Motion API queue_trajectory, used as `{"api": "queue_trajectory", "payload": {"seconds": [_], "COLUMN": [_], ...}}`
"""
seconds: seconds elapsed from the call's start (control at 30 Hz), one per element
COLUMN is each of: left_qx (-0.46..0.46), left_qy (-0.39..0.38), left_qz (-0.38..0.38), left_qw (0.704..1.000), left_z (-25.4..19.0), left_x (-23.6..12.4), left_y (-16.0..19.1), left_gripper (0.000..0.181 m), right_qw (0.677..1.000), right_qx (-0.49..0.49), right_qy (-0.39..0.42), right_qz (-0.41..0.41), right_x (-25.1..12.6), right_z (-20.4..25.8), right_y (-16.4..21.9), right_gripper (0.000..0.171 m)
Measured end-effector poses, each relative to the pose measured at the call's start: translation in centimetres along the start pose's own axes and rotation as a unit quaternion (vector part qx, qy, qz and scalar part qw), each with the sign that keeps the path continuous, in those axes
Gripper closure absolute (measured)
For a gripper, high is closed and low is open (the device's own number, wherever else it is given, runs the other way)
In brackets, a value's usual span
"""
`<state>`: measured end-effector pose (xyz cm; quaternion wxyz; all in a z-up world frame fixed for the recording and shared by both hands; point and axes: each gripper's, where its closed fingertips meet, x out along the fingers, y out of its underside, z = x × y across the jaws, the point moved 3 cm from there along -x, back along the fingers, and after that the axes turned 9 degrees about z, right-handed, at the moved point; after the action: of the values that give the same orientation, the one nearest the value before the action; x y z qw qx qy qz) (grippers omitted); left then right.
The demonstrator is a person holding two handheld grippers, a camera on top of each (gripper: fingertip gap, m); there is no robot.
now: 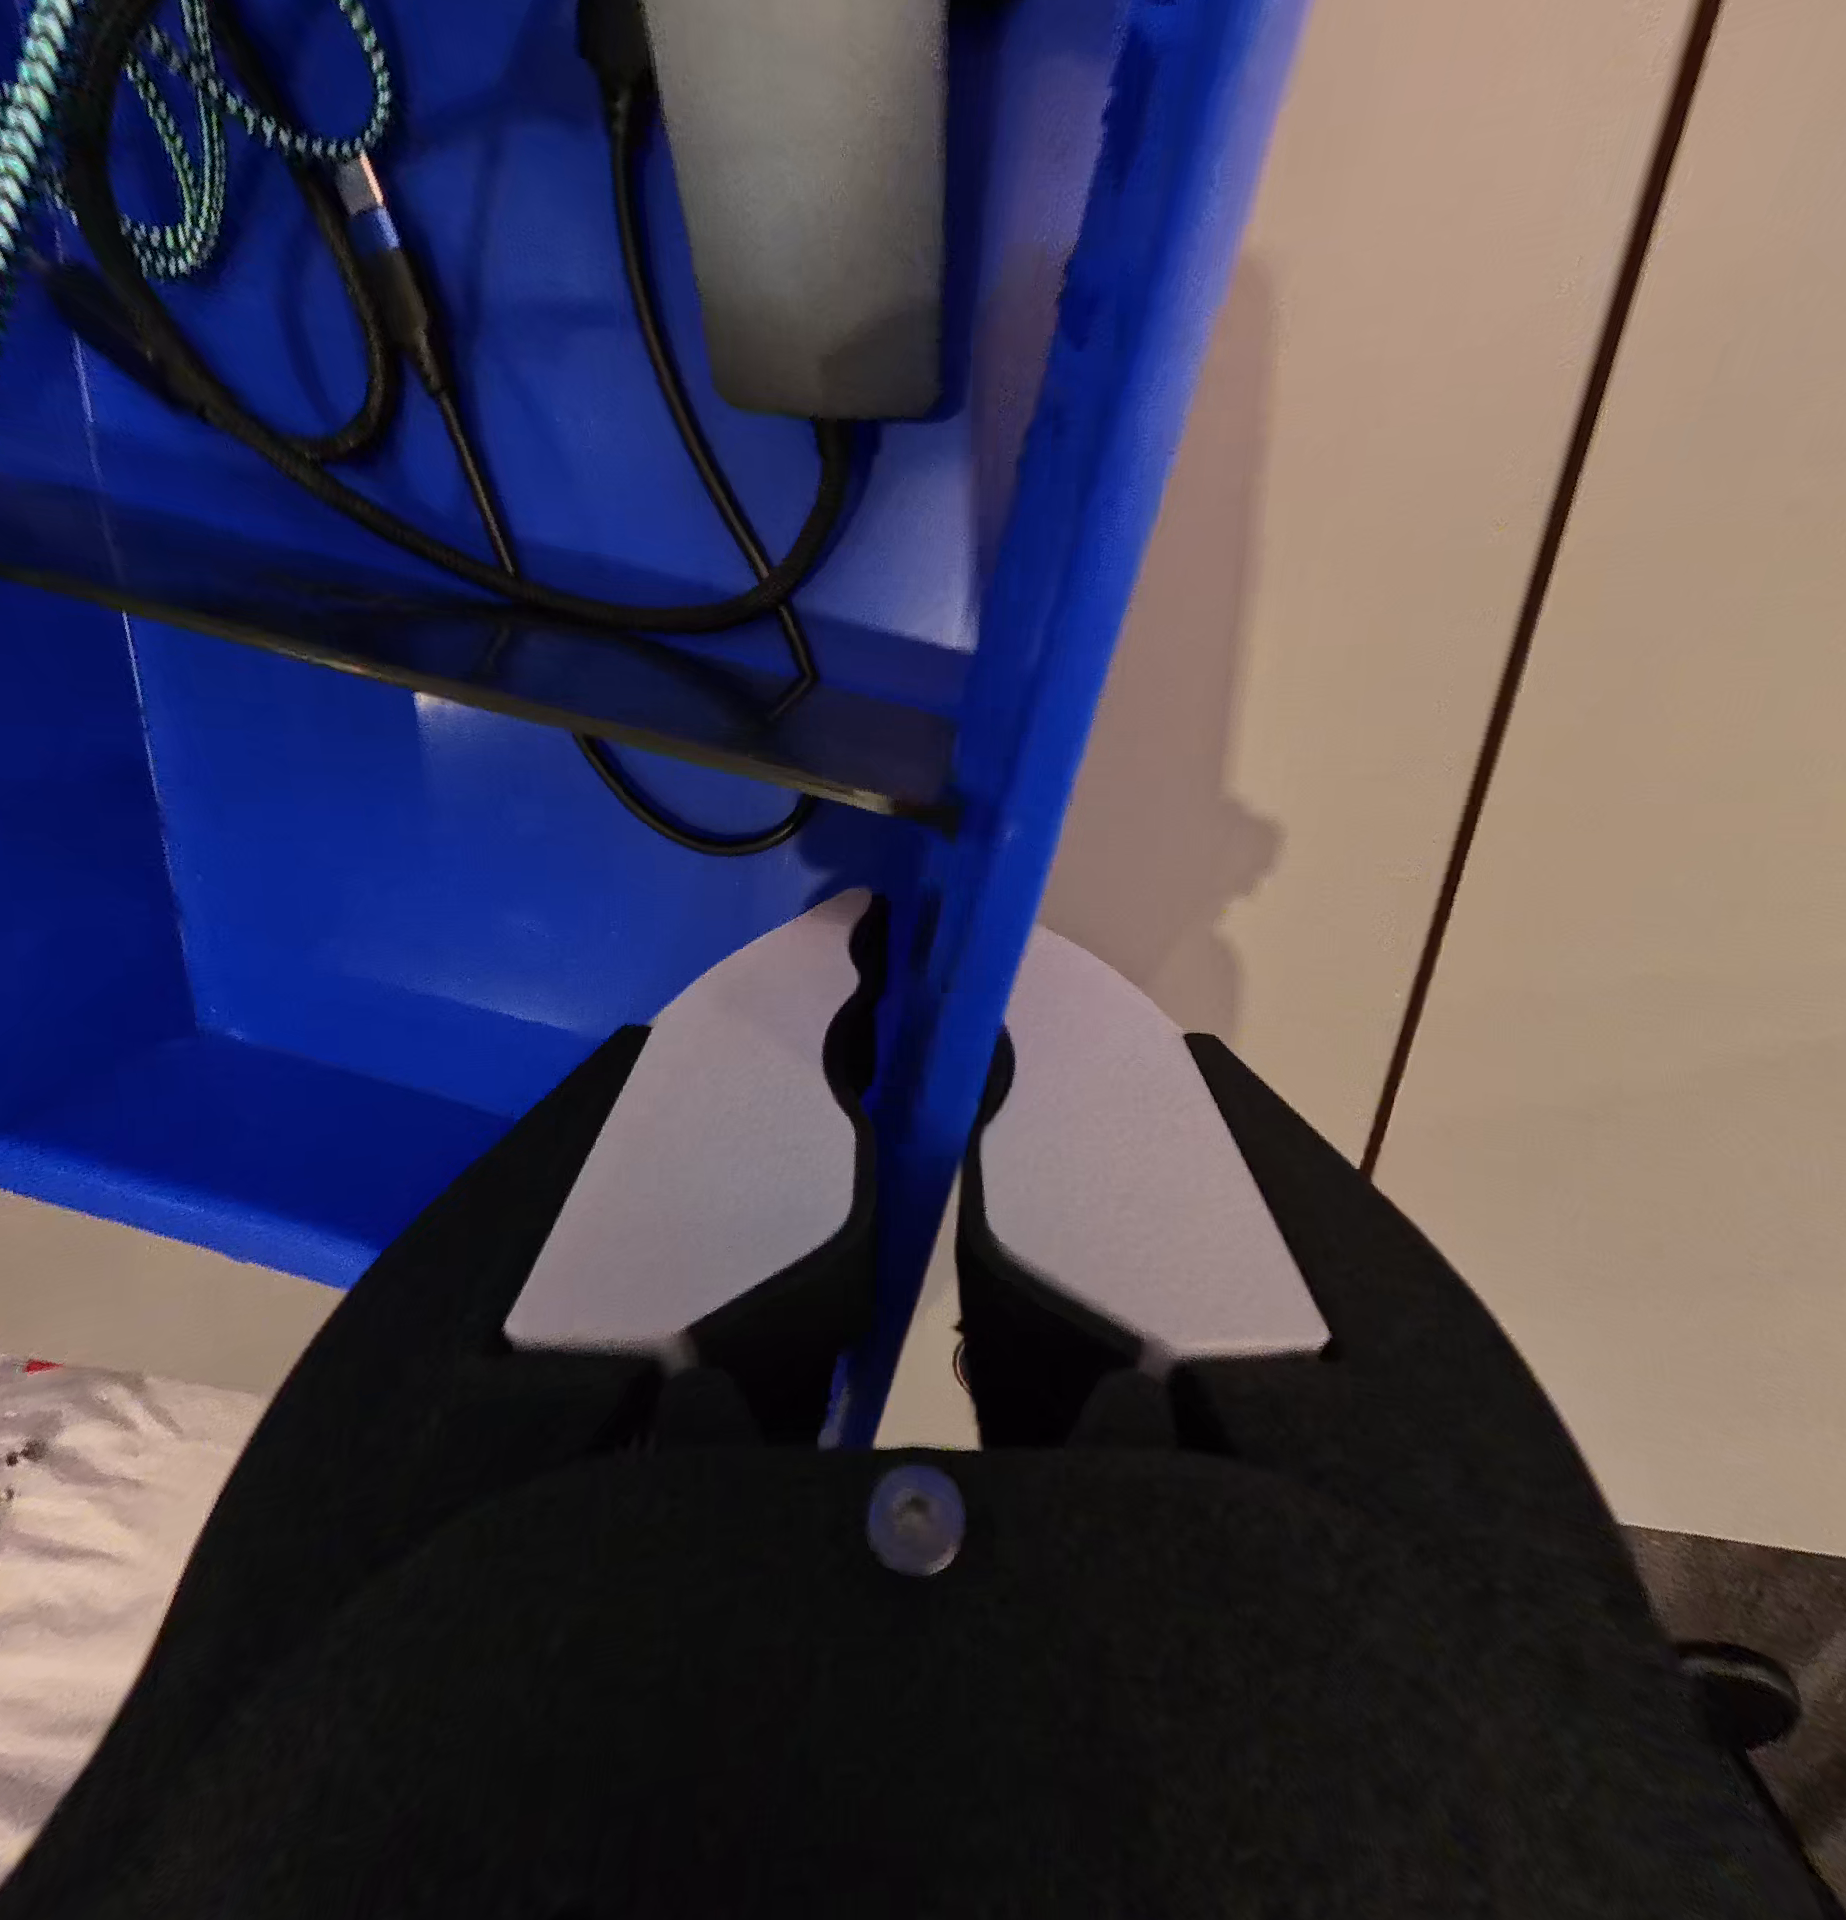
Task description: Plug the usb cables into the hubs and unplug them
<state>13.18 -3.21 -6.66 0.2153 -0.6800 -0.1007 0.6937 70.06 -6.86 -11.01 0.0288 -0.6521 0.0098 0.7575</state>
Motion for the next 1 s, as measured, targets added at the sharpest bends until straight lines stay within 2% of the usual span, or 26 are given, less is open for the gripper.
{"api": "queue_trajectory", "payload": {"seconds": [0.1, 0.2, 0.3, 0.4, 0.57, 0.73, 1.0], "left_qx": [0.001, 0.007, 0.019, 0.023, 0.032, 0.038, 0.021], "left_qy": [-0.011, -0.035, -0.053, -0.054, -0.028, -0.008, -0.004], "left_qz": [-0.029, -0.044, -0.049, -0.068, -0.075, -0.101, -0.137], "left_qw": [1.0, 0.998, 0.997, 0.996, 0.996, 0.994, 0.99], "left_z": [0.8, 2.1, 2.5, 2.3, 1.7, 2.1, 7.0], "left_x": [-0.9, -1.6, -1.5, -1.5, -1.4, -3.1, -6.6], "left_y": [-0.6, -1.0, -1.6, -2.0, -2.0, -2.0, -1.2], "left_gripper": [0.158, 0.135, 0.123, 0.124, 0.115, 0.115, 0.116], "right_qw": [1.0, 1.0, 1.0, 1.0, 1.0, 1.0, 0.999], "right_qx": [-0.002, 0.011, 0.02, 0.025, 0.026, 0.014, 0.015], "right_qy": [0.01, 0.006, 0.002, 0.0, -0.007, -0.014, -0.023], "right_qz": [0.008, 0.008, 0.009, 0.009, 0.007, 0.013, 0.026], "right_x": [0.5, 0.5, 0.5, 0.5, 0.6, 0.7, 0.6], "right_z": [0.2, 0.3, 0.3, 0.5, 1.1, 2.4, 4.2], "right_y": [0.0, -0.1, -0.1, -0.1, 0.0, 0.0, -0.1], "right_gripper": [0.164, 0.165, 0.165, 0.165, 0.166, 0.166, 0.167]}}
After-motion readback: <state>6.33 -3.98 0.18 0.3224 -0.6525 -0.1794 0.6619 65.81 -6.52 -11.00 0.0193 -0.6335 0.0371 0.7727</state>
